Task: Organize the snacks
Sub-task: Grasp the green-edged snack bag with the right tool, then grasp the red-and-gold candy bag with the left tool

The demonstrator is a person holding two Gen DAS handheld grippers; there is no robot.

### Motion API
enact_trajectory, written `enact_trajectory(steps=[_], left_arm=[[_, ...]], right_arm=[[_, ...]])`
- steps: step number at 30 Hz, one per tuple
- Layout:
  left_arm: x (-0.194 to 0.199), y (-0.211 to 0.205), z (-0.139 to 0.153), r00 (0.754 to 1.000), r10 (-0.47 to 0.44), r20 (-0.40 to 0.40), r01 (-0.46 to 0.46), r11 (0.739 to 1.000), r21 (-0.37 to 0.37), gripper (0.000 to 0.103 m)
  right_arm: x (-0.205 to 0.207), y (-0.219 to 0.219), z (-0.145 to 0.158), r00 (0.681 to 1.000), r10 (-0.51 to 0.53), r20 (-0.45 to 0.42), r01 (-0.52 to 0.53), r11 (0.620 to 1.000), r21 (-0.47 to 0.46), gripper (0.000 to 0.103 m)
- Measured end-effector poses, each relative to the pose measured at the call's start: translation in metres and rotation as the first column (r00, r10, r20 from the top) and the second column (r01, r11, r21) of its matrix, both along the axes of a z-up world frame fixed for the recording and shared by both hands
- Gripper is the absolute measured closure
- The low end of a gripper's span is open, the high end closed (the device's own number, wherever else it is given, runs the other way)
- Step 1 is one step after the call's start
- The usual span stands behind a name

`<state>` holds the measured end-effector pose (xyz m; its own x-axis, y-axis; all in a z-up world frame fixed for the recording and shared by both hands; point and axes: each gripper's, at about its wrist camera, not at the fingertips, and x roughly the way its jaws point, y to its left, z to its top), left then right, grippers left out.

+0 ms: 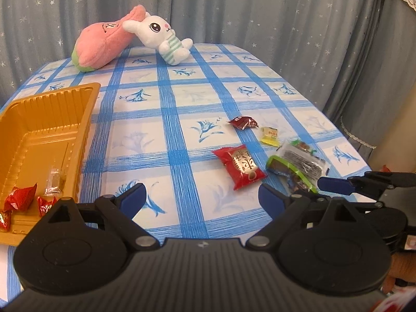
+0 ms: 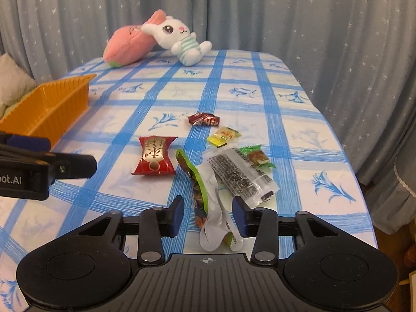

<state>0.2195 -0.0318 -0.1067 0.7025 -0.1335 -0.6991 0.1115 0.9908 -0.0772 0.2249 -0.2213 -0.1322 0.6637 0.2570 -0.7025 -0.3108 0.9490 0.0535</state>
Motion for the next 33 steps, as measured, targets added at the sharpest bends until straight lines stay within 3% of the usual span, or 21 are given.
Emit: enact_trajectory(steps=[10,22,33], left_arm=[[0.004,-0.004,-0.005,1.000,-0.002,-0.003,0.002,1.000,-0.004,0.012],[0.022,-0.017,-0.012,1.000,-0.008,-0.010,0.007,0.998,-0.057,0.019],[0.060,-0.037,-0.036,1.000,0.009,-0.017,-0.011,0.996,-0.090,0.041]], right_arm=[[0.008,0.007,-0.011,1.000,-0.003,0.001,0.003,0.999,-0.038,0.074],[-0.013,-0.019,0.014,0.994,-0.106,0.014,0.104,0.988,0.111,0.079],[-0.022,-0.034,0.014,0.987,-0.162,-0.017,0.162,0.972,0.170,0.080]])
